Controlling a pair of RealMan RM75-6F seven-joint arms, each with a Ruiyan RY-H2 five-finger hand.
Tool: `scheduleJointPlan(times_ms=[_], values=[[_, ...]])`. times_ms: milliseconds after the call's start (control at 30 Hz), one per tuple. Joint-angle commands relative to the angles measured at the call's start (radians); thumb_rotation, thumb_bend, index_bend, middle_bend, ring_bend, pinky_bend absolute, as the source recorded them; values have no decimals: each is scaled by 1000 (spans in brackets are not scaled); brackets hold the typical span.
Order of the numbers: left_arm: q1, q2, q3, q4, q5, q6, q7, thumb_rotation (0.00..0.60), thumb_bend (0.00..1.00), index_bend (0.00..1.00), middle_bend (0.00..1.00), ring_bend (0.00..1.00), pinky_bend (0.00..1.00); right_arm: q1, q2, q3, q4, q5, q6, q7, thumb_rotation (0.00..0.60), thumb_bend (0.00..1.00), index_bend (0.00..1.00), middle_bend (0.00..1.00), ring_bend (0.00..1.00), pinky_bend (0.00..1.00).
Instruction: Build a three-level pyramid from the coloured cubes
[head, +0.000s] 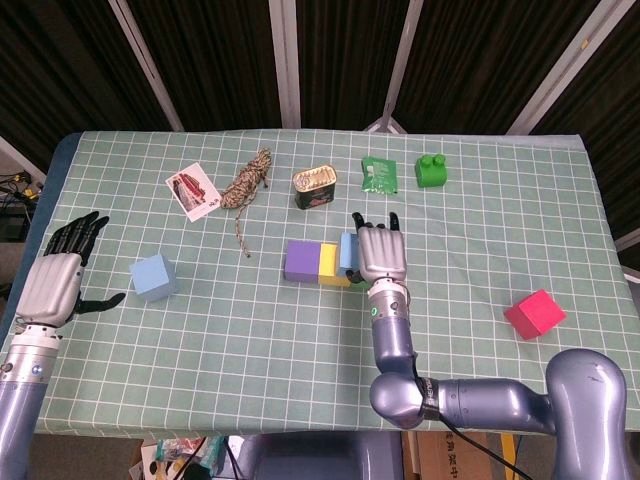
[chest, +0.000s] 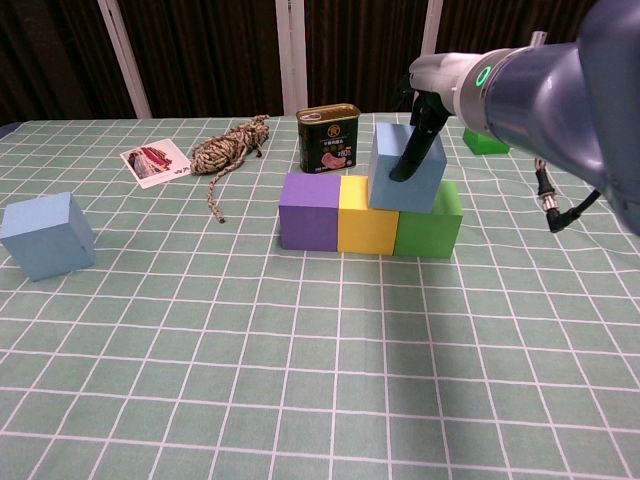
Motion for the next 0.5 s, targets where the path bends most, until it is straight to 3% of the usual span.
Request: scheduleJointPlan(times_ms=[33,500], values=[[0,0,0,1,-1,0,1,600,81,0,0,0,59,-1,0,-3,1,-3,-4,1,600,229,160,528,361,0],[-1,-1,1,2,-4,-3,1,600,81,0,0,0,59,-8,-4,-7,10,-20,-19,22,600,229,132,463,336,0]])
